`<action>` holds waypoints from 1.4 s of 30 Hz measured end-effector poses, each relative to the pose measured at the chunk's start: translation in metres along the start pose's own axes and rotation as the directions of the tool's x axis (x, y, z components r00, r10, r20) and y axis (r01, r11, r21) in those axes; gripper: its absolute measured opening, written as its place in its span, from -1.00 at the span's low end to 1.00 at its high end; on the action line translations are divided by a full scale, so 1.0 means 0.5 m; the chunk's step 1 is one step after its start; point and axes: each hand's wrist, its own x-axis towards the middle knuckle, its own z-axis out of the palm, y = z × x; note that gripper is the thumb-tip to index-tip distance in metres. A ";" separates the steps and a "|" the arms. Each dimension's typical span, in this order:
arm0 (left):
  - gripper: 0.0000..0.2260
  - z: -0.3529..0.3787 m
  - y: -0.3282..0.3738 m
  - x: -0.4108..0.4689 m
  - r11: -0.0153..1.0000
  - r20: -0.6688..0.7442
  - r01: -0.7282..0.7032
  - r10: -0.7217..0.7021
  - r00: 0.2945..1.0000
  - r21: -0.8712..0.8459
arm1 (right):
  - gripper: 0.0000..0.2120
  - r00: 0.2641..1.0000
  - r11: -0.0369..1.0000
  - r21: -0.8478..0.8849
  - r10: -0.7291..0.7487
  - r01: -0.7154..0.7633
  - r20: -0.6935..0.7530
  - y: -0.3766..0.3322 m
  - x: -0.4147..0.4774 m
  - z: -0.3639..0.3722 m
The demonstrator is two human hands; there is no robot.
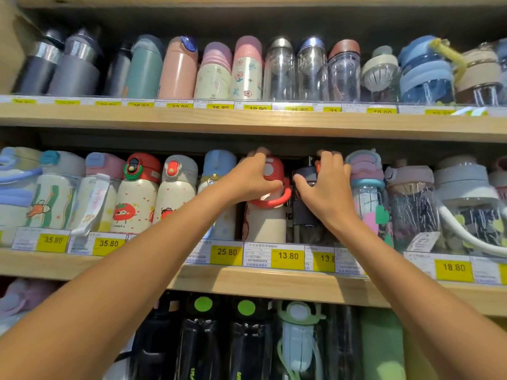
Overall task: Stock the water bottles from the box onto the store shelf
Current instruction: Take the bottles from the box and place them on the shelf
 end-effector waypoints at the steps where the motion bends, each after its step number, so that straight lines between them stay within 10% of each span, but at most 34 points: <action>1: -0.38 0.000 -0.001 -0.001 1.000 0.001 -0.001 0.001 1.000 -0.015 | -0.46 1.000 0.999 0.042 0.018 -0.018 0.001 -0.004 -0.004 0.006; 15: -0.37 0.016 -0.031 0.000 0.994 -0.050 -0.016 0.011 0.999 -0.105 | -0.15 0.971 0.970 0.060 0.238 -0.236 -0.036 -0.014 -0.062 0.035; 42: -0.32 0.017 -0.010 -0.018 0.999 -0.031 0.032 -0.032 0.999 0.008 | -0.35 0.979 0.969 0.140 0.203 -0.202 0.003 -0.002 -0.078 0.029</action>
